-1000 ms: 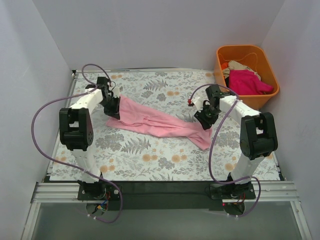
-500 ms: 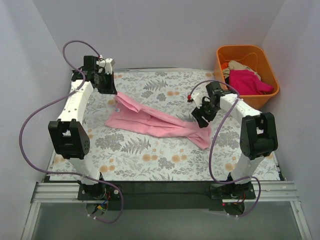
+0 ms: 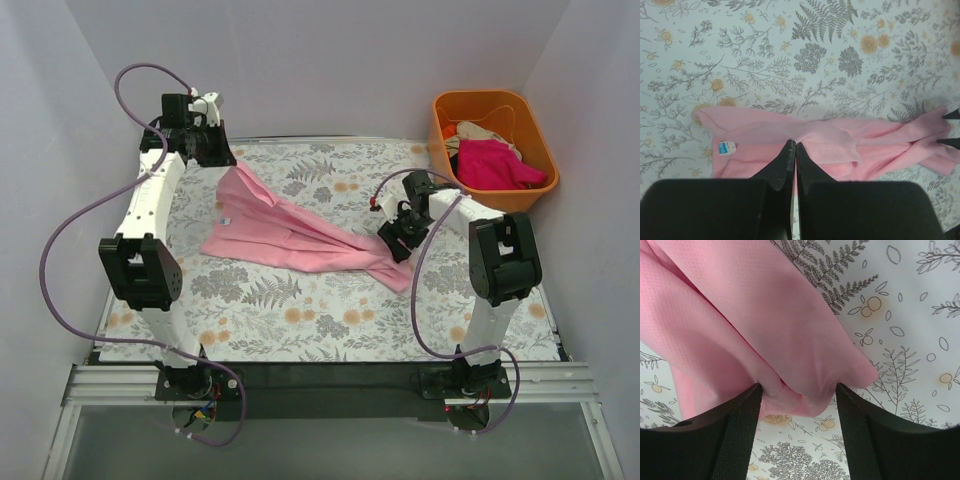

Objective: Fold and stack the t-shirts
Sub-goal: Flatten the tshirt out

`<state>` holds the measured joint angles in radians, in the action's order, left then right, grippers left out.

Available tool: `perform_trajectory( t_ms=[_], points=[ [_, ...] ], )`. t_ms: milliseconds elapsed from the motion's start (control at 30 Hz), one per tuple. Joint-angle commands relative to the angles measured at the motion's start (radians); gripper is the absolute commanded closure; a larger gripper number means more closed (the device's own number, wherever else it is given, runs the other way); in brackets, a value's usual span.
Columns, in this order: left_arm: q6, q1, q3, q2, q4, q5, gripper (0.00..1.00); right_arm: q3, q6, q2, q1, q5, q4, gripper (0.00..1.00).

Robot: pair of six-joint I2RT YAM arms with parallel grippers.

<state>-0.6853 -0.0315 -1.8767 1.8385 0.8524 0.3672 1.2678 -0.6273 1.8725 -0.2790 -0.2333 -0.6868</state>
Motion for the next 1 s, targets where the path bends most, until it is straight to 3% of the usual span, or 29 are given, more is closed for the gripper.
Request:
perform_trajectory(
  t_ms=[0,200,333,467,600,633,767,967],
  points=[
    [-0.086,0.007,-0.039,0.062,-0.102,0.035,1.0,0.061,0.023,-0.012,0.0,-0.004,0.02,0.43],
    [-0.164,0.007,-0.102,0.232,-0.28,0.05,1.0,0.039,0.02,-0.068,-0.002,-0.046,0.013,0.53],
    [-0.191,0.005,-0.267,0.392,-0.299,0.076,1.0,0.024,0.017,-0.09,-0.005,-0.046,0.001,0.55],
    [-0.175,0.004,-0.323,0.53,-0.314,0.073,1.0,0.021,0.008,-0.092,-0.008,-0.037,-0.008,0.55],
    [-0.146,0.004,-0.393,0.61,-0.283,0.07,0.72,0.028,0.005,-0.072,-0.008,-0.041,-0.019,0.57],
    [-0.123,0.005,-0.403,0.614,-0.27,0.07,0.57,0.03,0.005,-0.069,-0.008,-0.041,-0.019,0.57],
    [0.002,0.005,-0.359,0.552,-0.17,0.142,0.53,0.031,0.0,-0.067,-0.011,-0.049,-0.02,0.6],
    [0.15,0.012,-0.085,0.352,-0.118,0.185,0.5,0.018,-0.008,-0.095,-0.017,-0.078,-0.026,0.66]
  ],
)
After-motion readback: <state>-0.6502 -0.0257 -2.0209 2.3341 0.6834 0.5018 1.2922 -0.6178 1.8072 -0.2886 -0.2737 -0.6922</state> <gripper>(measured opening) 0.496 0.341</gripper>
